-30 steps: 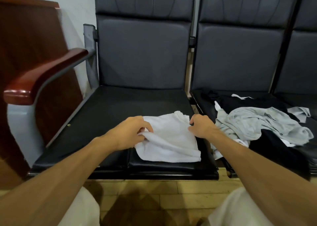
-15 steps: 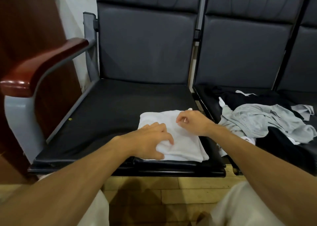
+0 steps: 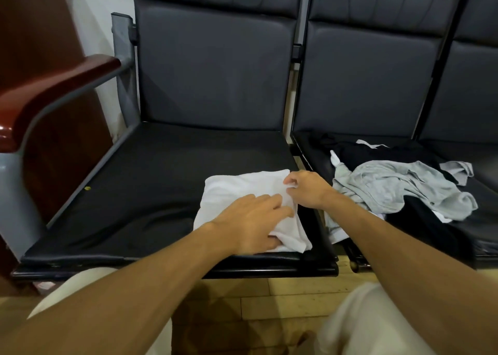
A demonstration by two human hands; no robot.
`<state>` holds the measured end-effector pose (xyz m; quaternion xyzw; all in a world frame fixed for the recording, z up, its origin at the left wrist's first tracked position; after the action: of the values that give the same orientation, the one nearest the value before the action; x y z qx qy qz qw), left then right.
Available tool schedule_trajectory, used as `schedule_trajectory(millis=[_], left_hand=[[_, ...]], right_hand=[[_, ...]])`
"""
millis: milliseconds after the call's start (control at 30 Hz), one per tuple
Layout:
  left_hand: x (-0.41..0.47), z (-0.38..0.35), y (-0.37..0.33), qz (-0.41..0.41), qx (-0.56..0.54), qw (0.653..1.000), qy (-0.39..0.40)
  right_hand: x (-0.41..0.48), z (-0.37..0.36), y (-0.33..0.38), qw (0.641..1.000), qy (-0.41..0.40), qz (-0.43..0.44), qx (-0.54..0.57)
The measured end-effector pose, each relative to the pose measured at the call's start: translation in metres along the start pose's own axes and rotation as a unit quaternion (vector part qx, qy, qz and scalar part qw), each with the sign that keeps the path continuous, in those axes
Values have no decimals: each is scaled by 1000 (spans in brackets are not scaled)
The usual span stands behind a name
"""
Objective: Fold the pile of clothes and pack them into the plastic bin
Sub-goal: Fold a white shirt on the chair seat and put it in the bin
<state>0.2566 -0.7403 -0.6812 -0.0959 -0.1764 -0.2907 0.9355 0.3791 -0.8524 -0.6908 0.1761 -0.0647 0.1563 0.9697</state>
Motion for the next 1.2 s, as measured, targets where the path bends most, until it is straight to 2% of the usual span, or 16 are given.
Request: schedule_trajectory(millis=[67, 100, 267, 333, 433, 500, 567, 633, 700, 733, 800, 867, 900, 1000, 1100, 1200], left_hand=[[5, -6, -15, -40, 19, 999, -12], [8, -8, -21, -32, 14, 999, -29], [21, -3, -18, 167, -85, 972, -143], [18, -8, -18, 168, -139, 973, -80], [3, -18, -27, 138, -228, 960, 87], [1, -10, -19, 201, -306, 926, 89], [1, 2, 3, 269, -353, 896, 26], [-7, 13, 39, 353, -314, 879, -58], [-22, 20, 77, 414, -145, 894, -93], [-31, 19, 92, 430, -57, 898, -70], [-50, 7, 114, 494, 13, 869, 15], [-60, -6, 123, 559, -24, 826, 73], [-60, -11, 123, 565, -47, 819, 83], [-53, -15, 118, 568, -114, 812, 78], [-47, -16, 110, 568, -150, 806, 72], [-40, -13, 105, 583, -179, 792, 29]], right_hand=[[-3, 4, -1, 1000, -6, 4, 0], [-5, 5, -2, 1000, -10, 2, 3], [-11, 16, -8, 999, -30, -22, 9], [-15, 18, -8, 999, -29, -36, 11], [-14, 14, -12, 997, -20, -76, -2], [-12, 12, -11, 994, -14, -110, -8], [-11, 12, -4, 991, -5, -134, -16], [-11, 10, 2, 988, 20, -155, -8], [-13, 8, 5, 984, 48, -173, -4], [-13, 8, 7, 983, 62, -175, -9], [-16, 7, 8, 980, 96, -175, -21], [-19, 7, 7, 975, 124, -180, -30], [-20, 5, 7, 974, 133, -182, -30], [-22, -1, 13, 970, 164, -178, -9], [-19, -4, 23, 973, 174, -142, -57], [-17, -8, 28, 973, 173, -127, -84]])
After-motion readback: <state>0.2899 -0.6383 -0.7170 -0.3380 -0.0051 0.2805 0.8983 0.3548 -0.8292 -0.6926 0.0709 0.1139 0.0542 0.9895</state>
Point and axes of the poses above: each hand's wrist, its own x-axis towards the middle knuckle, its own z-axis out of the back of the hand, y = z × x, the point moved 5 cm from there along x, towards the middle knuckle, and after that the axes turned 15 degrees about -y, right-handed, at the moved point
